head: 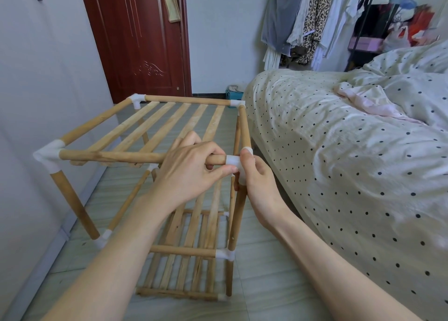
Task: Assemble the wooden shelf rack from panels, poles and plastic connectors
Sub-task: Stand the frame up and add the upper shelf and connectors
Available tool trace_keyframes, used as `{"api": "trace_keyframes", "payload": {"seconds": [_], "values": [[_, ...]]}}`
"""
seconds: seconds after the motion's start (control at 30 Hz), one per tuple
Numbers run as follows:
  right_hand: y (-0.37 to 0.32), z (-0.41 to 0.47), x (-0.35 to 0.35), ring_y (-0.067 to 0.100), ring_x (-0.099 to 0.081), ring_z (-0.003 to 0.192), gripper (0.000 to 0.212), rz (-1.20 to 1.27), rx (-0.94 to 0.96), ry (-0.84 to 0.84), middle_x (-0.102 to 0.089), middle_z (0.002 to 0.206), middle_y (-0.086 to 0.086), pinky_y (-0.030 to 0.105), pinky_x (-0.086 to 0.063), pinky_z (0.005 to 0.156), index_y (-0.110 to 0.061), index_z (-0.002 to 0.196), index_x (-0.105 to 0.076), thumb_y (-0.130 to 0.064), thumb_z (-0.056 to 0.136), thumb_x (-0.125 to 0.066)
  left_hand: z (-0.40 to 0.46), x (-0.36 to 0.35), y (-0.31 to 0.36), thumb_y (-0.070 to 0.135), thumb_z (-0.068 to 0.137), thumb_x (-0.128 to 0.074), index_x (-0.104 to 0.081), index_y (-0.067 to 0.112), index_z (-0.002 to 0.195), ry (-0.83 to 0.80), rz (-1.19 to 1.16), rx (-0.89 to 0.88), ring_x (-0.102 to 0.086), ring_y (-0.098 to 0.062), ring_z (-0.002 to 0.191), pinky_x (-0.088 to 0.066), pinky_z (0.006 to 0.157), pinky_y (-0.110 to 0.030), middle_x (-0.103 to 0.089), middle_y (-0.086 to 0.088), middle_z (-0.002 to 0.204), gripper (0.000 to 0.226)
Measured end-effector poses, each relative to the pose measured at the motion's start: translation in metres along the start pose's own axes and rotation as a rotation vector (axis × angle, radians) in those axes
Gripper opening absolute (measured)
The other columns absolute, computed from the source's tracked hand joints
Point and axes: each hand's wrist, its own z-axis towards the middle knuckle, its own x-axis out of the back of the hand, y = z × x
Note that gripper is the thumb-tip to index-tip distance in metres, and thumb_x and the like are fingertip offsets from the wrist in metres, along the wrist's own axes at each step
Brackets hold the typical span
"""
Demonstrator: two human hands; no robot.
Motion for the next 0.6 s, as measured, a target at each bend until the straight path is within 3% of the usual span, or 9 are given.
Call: {"api": "trace_keyframes", "payload": {"seconds": [0.13,0.33,0.47,0.6], "values": [[0.0002,0.0002,-0.0010,0.007,-0.047,0.059,0.036,-0.017,-0.001,0.004,-0.050,0.071,-0.004,0.024,-0.043,0.061,-0.014,0.082,-0.051,-0.046,0.095,-0.039,0.0000,-0.0010,0.0020,0.068,0.063,-0.049,-0.062,0.034,0.090,0.011,0.009,0.021,-0.020,-0.001,0.073,-0.022,0.068,-0.024,-0.034,0.020,0.080,0.045],[0.0031,0.0022,-0.0002,-0.001,-0.045,0.050,0.033,-0.027,0.019,0.020,-0.047,0.059,-0.013,0.013,-0.041,0.052,-0.020,0.076,-0.050,-0.045,0.094,-0.043,-0.0014,-0.0036,0.0008,0.066,0.067,-0.049,-0.057,0.038,0.085,0.025,0.033,0.022,-0.023,-0.003,0.080,-0.018,0.072,-0.024,-0.034,0.020,0.079,0.035],[0.0041,0.0048,-0.0016,0.005,-0.047,0.056,0.031,0.031,-0.006,0.007,-0.052,0.065,-0.010,0.023,-0.045,0.060,-0.018,0.081,-0.053,-0.045,0.093,-0.045,-0.0038,-0.0049,0.0038,0.059,0.073,-0.053,-0.055,0.038,0.082,0.089,0.068,-0.033,-0.016,-0.001,0.072,-0.013,0.065,-0.024,-0.032,0.021,0.075,0.022],[0.0056,0.0058,-0.0051,0.008,-0.049,0.063,0.027,0.058,0.009,-0.014,-0.054,0.074,-0.003,0.023,-0.044,0.063,-0.019,0.086,-0.054,-0.045,0.093,-0.047,-0.0049,-0.0043,0.0045,0.044,0.081,-0.060,-0.055,0.031,0.112,0.083,0.043,-0.058,-0.020,0.001,0.079,-0.014,0.069,-0.023,-0.045,0.023,0.072,0.034]]}}
